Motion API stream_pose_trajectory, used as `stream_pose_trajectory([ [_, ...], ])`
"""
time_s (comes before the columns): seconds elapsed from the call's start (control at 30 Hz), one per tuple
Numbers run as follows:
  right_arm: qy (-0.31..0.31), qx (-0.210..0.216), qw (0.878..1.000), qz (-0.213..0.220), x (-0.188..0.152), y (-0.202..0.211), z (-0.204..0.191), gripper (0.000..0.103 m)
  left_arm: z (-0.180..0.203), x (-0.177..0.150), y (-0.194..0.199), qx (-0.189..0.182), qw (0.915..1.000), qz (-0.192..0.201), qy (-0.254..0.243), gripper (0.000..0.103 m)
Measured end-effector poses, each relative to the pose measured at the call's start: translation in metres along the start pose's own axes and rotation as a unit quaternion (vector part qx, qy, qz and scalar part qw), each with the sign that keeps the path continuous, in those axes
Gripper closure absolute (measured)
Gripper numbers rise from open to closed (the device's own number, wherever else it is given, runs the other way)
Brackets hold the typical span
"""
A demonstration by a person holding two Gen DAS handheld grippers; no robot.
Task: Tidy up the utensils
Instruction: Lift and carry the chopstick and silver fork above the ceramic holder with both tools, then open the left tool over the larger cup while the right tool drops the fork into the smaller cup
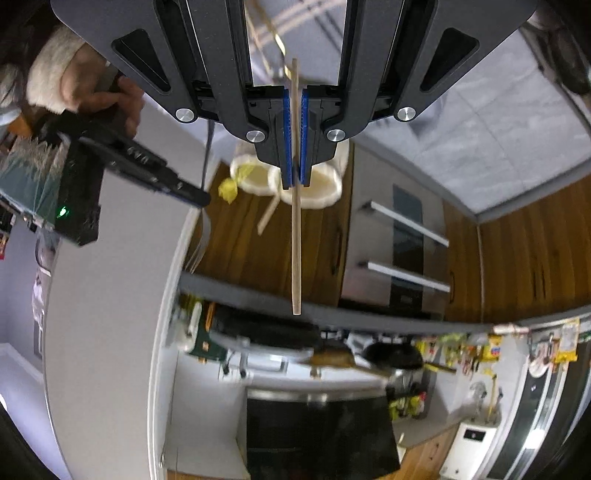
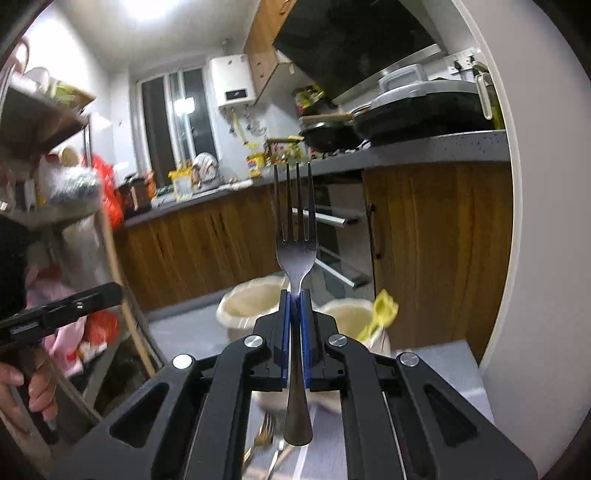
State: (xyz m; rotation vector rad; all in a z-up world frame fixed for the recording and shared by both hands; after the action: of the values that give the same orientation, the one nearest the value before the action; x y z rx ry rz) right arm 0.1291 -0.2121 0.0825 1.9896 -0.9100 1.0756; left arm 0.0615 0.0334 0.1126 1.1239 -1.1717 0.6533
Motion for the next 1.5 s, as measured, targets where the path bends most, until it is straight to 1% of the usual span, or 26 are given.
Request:
stream_pose_trajectory([
  [0.13, -0.023, -0.013, 0.999, 0.034, 0.022, -0.015, 0.008, 0.098, -0.005, 0.031, -0.015, 0.002, 0.9995, 0.031, 0.008, 0.098],
  [0.23, -0.032, -0.024, 0.998, 0.052, 0.031, -0.025, 0.013, 0.098, -0.005, 0.047, -0.032, 0.013, 0.9991, 0.040, 0.006, 0.098],
  [0.33, -0.042, -0.037, 0.997, 0.060, 0.034, -0.033, 0.022, 0.098, -0.004, 0.054, -0.052, 0.030, 0.9987, 0.041, 0.000, 0.098],
  [0.43, -0.047, -0.046, 0.996, 0.054, 0.029, -0.043, 0.029, 0.098, -0.003, 0.056, -0.066, 0.043, 0.9982, 0.043, -0.004, 0.098],
  [0.53, -0.046, -0.047, 0.997, 0.036, 0.019, -0.051, 0.034, 0.098, -0.001, 0.049, -0.081, 0.052, 0.9983, 0.023, -0.013, 0.098],
  [0.77, -0.039, -0.044, 0.998, -0.004, -0.004, -0.060, 0.037, 0.098, -0.006, 0.016, -0.100, 0.043, 0.9986, -0.029, -0.009, 0.098],
  [0.87, -0.037, -0.045, 0.998, -0.018, -0.013, -0.061, 0.037, 0.098, -0.008, 0.004, -0.102, 0.042, 0.9982, -0.042, -0.007, 0.098],
  [1.07, -0.025, -0.051, 0.998, -0.034, -0.026, -0.062, 0.039, 0.098, -0.009, -0.009, -0.111, 0.044, 0.9971, -0.062, -0.009, 0.098],
  [1.27, -0.032, -0.056, 0.997, -0.051, -0.031, -0.065, 0.044, 0.098, -0.009, -0.016, -0.116, 0.045, 0.9958, -0.079, -0.008, 0.098],
  [1.5, -0.038, -0.056, 0.996, -0.052, -0.030, -0.063, 0.048, 0.098, -0.010, -0.018, -0.115, 0.051, 0.9953, -0.081, -0.008, 0.098],
])
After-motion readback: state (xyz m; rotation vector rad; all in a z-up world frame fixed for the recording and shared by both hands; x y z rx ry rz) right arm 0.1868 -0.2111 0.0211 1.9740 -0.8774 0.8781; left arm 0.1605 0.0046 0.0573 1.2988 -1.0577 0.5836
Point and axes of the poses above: each gripper's, at about its wrist camera, not at the fingertips, and y roughly against the way its jaws point, z to its right, x to its top, the point moved 1 cm from there along -y, roughly the way its jaws point, and after that the axes turned 11 degrees about -y, right-handed, at the moved point
